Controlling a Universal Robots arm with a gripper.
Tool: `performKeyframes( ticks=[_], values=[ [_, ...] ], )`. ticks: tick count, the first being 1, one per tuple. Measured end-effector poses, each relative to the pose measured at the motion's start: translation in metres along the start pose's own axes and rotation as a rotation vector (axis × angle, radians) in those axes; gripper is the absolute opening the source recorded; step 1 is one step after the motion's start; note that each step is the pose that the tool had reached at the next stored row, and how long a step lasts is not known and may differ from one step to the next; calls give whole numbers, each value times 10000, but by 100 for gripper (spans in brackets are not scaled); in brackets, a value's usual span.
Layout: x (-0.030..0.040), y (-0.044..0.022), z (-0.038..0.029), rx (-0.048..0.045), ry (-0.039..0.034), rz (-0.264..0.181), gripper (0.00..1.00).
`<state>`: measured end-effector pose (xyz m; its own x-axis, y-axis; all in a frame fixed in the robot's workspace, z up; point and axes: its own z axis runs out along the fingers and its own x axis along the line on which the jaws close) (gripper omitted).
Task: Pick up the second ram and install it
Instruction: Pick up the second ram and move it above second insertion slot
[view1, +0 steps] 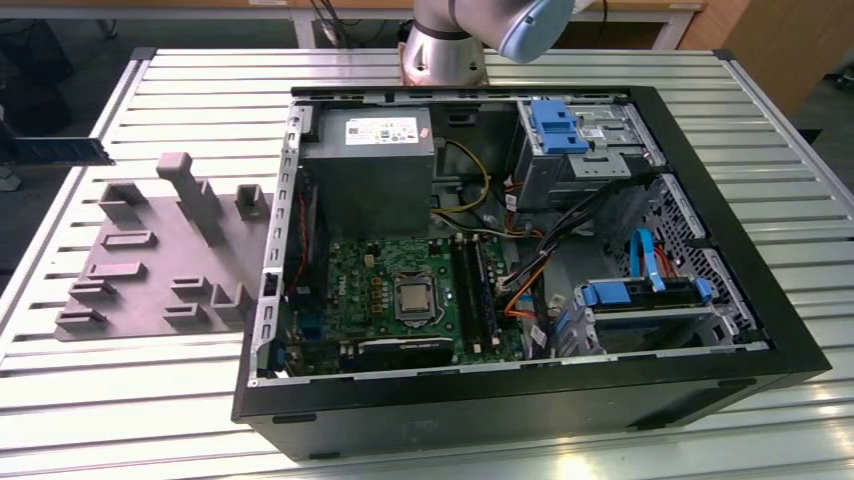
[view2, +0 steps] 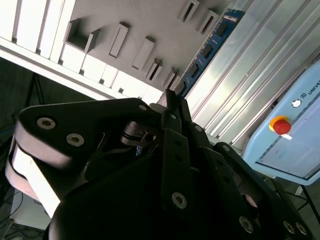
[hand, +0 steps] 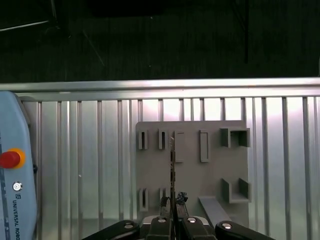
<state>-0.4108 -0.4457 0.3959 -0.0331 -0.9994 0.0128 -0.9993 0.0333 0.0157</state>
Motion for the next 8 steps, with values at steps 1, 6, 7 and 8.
performKeyframes(
  ticks=[1, 6, 7, 8],
  values=[
    [-1, 0, -18, 0, 4, 2, 14],
    [-2, 1, -59, 3, 9, 3, 14],
    [-3, 1, -61, 0, 10, 3, 14],
    [-3, 1, -61, 1, 10, 3, 14]
  ],
)
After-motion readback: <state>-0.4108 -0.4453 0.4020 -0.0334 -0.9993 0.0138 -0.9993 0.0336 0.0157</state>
